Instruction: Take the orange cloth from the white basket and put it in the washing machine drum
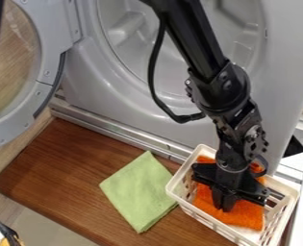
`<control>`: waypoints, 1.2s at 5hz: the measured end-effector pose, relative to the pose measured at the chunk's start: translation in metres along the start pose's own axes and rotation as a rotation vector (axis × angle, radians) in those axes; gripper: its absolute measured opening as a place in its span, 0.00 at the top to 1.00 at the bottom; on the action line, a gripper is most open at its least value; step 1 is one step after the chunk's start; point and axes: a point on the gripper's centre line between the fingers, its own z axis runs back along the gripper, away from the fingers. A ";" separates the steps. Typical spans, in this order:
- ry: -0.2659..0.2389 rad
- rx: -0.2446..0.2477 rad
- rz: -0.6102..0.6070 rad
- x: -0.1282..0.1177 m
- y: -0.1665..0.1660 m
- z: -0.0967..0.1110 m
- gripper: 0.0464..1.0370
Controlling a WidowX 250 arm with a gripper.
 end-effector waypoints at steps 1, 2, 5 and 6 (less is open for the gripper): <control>0.005 0.001 0.001 -0.003 0.001 -0.001 0.99; -0.001 0.007 -0.025 -0.007 -0.004 0.004 0.99; -0.181 -0.035 -0.055 -0.011 -0.006 0.079 0.99; -0.271 -0.042 -0.018 -0.017 0.005 0.110 0.99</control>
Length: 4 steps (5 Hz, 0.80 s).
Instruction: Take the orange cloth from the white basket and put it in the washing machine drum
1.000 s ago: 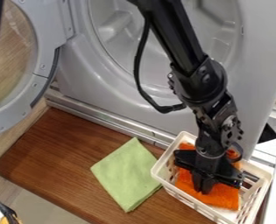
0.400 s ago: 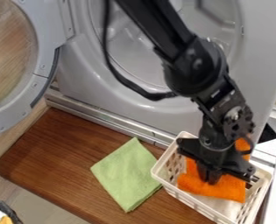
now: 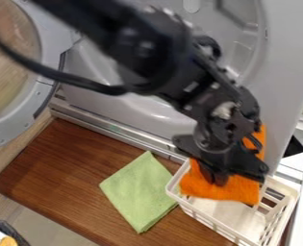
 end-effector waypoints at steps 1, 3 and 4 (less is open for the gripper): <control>-0.064 0.001 0.028 0.003 0.013 0.018 0.99; -0.159 0.020 0.144 0.028 0.056 0.028 0.99; -0.171 0.043 0.184 0.047 0.073 0.026 0.99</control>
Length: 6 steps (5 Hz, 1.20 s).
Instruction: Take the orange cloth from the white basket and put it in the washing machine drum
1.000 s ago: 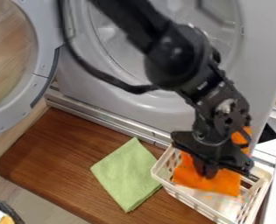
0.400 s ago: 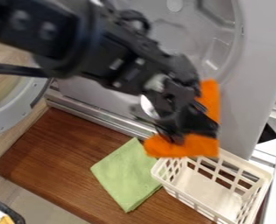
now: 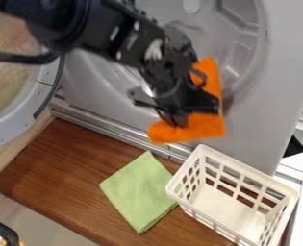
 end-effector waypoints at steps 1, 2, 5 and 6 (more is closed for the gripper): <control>-0.023 -0.005 0.028 0.024 0.008 -0.011 0.99; -0.037 -0.001 0.025 0.045 0.011 -0.022 0.99; 0.002 -0.014 0.048 0.090 0.027 -0.080 0.98; 0.017 -0.017 0.042 0.096 0.026 -0.081 0.84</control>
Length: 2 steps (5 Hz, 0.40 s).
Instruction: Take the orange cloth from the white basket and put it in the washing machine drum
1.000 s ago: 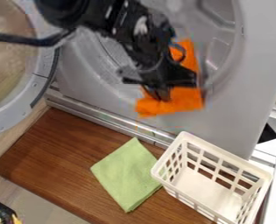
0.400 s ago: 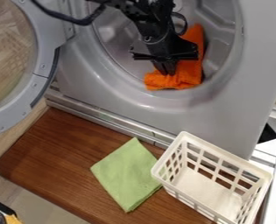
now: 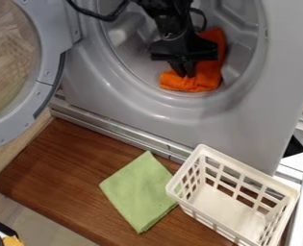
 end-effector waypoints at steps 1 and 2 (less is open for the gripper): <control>0.014 -0.004 -0.005 -0.004 -0.004 -0.003 0.58; 0.021 -0.011 -0.020 -0.007 -0.009 -0.004 0.26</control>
